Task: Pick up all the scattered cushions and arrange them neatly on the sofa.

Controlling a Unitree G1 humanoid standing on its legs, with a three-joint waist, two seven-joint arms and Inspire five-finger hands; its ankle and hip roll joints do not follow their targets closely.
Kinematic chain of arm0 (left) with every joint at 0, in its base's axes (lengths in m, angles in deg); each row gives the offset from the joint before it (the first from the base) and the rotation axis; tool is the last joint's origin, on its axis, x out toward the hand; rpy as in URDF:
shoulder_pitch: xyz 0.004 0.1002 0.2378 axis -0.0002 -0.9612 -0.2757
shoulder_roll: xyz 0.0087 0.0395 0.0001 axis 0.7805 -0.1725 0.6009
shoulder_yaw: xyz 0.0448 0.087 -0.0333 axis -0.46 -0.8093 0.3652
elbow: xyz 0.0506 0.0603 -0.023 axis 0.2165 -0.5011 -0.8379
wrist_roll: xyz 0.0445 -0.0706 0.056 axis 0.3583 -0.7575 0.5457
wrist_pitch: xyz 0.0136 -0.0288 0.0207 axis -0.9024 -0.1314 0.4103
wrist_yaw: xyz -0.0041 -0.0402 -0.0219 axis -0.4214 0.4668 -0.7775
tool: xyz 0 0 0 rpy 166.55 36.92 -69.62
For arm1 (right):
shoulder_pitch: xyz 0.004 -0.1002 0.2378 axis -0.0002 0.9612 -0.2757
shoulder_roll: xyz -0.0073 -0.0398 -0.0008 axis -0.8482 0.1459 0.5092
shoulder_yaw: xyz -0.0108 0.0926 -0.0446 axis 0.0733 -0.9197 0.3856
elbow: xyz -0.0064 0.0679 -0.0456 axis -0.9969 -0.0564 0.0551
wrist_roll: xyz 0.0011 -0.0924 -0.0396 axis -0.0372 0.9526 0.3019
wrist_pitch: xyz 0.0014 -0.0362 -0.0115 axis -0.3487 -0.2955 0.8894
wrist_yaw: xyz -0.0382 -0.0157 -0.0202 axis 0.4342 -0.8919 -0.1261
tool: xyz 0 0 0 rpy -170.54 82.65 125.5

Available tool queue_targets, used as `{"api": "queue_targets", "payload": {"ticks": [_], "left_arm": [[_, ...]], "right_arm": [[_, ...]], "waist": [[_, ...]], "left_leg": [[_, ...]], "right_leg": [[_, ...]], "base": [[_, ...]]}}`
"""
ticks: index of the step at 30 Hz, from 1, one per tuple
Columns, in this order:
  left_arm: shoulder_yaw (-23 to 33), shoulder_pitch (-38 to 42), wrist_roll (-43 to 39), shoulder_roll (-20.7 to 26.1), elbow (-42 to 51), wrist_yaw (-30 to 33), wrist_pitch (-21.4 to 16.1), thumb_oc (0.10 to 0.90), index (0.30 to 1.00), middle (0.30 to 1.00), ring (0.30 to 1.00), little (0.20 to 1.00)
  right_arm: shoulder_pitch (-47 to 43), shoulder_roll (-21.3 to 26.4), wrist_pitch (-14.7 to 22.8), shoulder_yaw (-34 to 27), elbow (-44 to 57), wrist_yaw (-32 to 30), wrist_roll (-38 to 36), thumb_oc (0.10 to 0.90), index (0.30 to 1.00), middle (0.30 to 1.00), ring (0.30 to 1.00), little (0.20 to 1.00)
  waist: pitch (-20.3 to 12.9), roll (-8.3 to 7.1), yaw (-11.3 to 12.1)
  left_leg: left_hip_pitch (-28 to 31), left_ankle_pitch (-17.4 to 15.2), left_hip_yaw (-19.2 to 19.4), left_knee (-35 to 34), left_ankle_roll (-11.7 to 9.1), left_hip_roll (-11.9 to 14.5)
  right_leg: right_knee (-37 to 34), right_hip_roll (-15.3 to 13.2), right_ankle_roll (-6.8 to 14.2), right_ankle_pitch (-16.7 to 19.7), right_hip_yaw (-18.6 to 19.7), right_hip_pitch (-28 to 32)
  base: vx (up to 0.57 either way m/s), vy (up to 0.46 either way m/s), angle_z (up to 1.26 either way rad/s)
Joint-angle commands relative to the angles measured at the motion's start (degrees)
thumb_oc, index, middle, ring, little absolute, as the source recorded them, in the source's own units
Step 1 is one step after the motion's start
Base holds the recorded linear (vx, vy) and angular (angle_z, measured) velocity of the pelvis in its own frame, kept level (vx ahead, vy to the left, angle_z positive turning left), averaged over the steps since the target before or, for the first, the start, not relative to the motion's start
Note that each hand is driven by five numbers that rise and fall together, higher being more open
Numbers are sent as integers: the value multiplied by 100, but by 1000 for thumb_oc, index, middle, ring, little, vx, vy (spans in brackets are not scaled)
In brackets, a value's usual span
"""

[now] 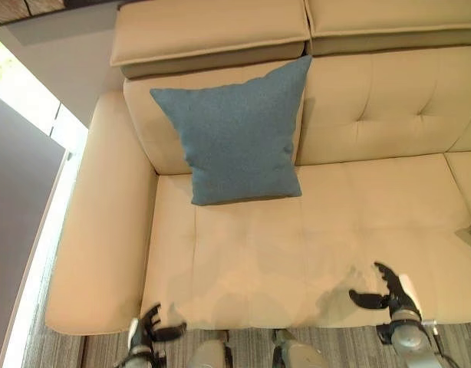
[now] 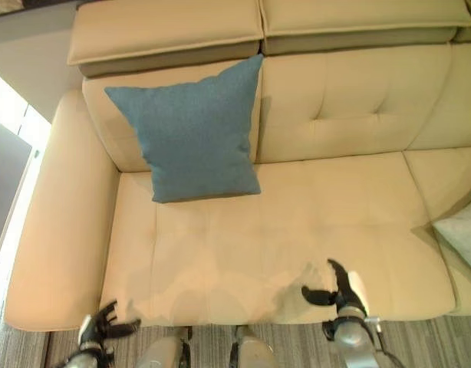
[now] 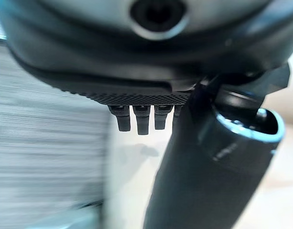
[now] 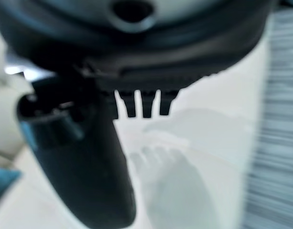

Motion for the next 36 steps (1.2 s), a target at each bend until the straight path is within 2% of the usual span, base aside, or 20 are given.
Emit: {"api": "queue_targets", "payload": {"ticks": [1,2,4,5,6,7,8,9,10,12,15,16,18,20,21,24,26,28,30,36], "left_arm": [[190,19,156,271,48,3,-222,800,900,900,900,900],[246,22,48,77,-374,17,-187,800,900,900,900,900],[273,28,-37,1,-504,-6,-168,800,900,900,900,900],[246,80,-79,-87,-779,16,-161,800,900,900,900,900],[248,82,-79,-85,-780,16,-161,800,900,900,900,900],[156,136,-1,-122,-897,38,-147,800,900,900,900,900],[156,136,-1,-122,-897,38,-147,800,900,900,900,900],[34,249,120,-135,-899,101,-150,800,900,900,900,900],[-5,301,186,-142,-909,105,-130,800,900,900,900,900],[-55,415,247,-94,-939,182,-151,800,900,900,900,900],[-49,542,303,-22,-943,232,-165,800,900,900,900,900],[-31,626,359,62,-980,303,-188,800,900,900,900,900],[-24,685,397,150,-1036,291,-162,800,900,900,900,900],[-2,658,392,173,-1069,304,-156,800,900,900,900,900],[38,531,374,173,-1169,296,-126,800,900,900,900,900],[88,427,467,199,-1410,220,-73,800,900,900,900,900],[118,383,473,217,-1489,209,-83,800,900,900,900,900],[188,364,409,235,-1569,143,-57,800,900,900,900,900],[253,389,362,289,-1676,160,-74,800,900,900,900,900],[238,410,464,366,-1808,26,5,800,900,900,900,900]], "right_arm": [[-45,23,285,49,244,-95,206,800,900,900,900,900],[-92,-56,219,151,-69,-71,258,800,900,900,900,900],[-128,-86,176,206,-201,-63,307,800,900,900,900,900],[-200,-155,124,266,-522,-61,322,800,900,900,900,900],[-203,-158,125,267,-523,-61,322,800,900,900,900,900],[-262,-216,87,313,-767,-58,298,800,900,900,900,900],[-263,-216,87,313,-767,-58,298,800,900,900,900,900],[-394,-268,57,402,-980,-103,302,800,900,900,900,900],[-457,-336,33,434,-1139,-94,286,800,900,900,900,900],[-580,-412,-26,534,-1306,-134,317,800,900,900,900,900],[-720,-479,-75,656,-1442,-162,359,800,900,900,900,900],[-797,-549,-120,737,-1457,-163,415,800,900,900,900,900],[-939,-604,-147,866,-1505,-127,434,800,900,900,900,900],[-948,-633,-159,932,-1522,-107,455,800,900,900,900,900],[-920,-663,-141,983,-1563,-91,464,800,900,900,900,900],[-859,-785,-127,999,-1686,-76,445,800,900,900,900,900],[-805,-879,-111,990,-1801,-85,428,800,900,900,900,900],[-811,-941,-135,996,-1811,-50,406,800,900,900,900,900],[-882,-967,-166,1068,-1872,-60,385,800,900,900,900,900],[-913,-926,-210,1230,-1849,48,446,800,900,900,900,900]], "waist": [[-355,-558,-74],[-431,-601,-88],[-511,-591,-116],[-613,-523,-163],[-624,-536,-171],[-704,-453,-257],[-701,-453,-256],[-726,-396,-326],[-724,-408,-356],[-681,-473,-379],[-626,-555,-366],[-506,-629,-357],[-370,-626,-350],[-354,-629,-301],[-384,-544,-192],[-521,-480,-106],[-681,-533,9],[-764,-651,89],[-867,-737,56],[-926,-739,-119]], "left_leg": [[72,-1211,328,1233,429,-396],[358,-1464,252,1827,452,-521],[540,-1538,233,1877,459,-555],[971,-1641,198,2026,421,-564],[960,-1619,193,2009,424,-579],[1327,-1677,110,1745,422,-582],[1331,-1677,111,1743,421,-581],[1567,-1961,42,1223,513,-659],[1644,-2171,29,922,619,-723],[1621,-2341,-21,642,772,-869],[1531,-2284,-45,449,855,-969],[1381,-2173,-3,429,917,-1007],[1199,-2020,78,426,962,-923],[1095,-1928,166,408,998,-914],[996,-1748,330,298,1038,-792],[966,-1598,486,132,1040,-663],[872,-1550,620,123,1011,-640],[791,-1501,763,178,944,-630],[712,-1436,888,211,862,-553],[860,-1268,1075,69,710,-381]], "right_leg": [[139,-172,337,-861,56,420],[177,-190,330,-785,97,453],[189,-195,333,-760,90,447],[251,-155,345,-723,64,436],[249,-169,347,-717,60,421],[352,-131,389,-667,38,295],[352,-130,389,-667,39,298],[436,-144,491,-533,16,35],[466,-197,552,-436,23,-80],[426,-296,705,-174,47,-330],[244,-364,861,64,73,-528],[204,-471,1027,262,125,-742],[598,-407,1026,-23,403,-824],[864,-417,968,-163,427,-761],[1527,-416,758,-524,313,-594],[2104,-386,641,-1035,359,-178],[1869,-424,692,-1104,310,302],[1373,-423,721,-1128,250,630],[825,-345,749,-1095,387,720],[497,-172,648,-1041,484,857]], "base": [[-147,4,16],[-133,23,6],[-120,43,-6],[-94,49,-13],[-197,112,-15],[-107,63,-5],[-281,149,7],[-259,123,16],[-365,173,10],[-311,136,3],[-279,74,-9],[-521,43,-1],[-461,13,-13],[-283,24,-38],[-262,17,-61],[-206,-48,-64],[-106,-134,-43],[-82,-173,-50],[-45,-195,-60],[-26,-131,-35]]}}
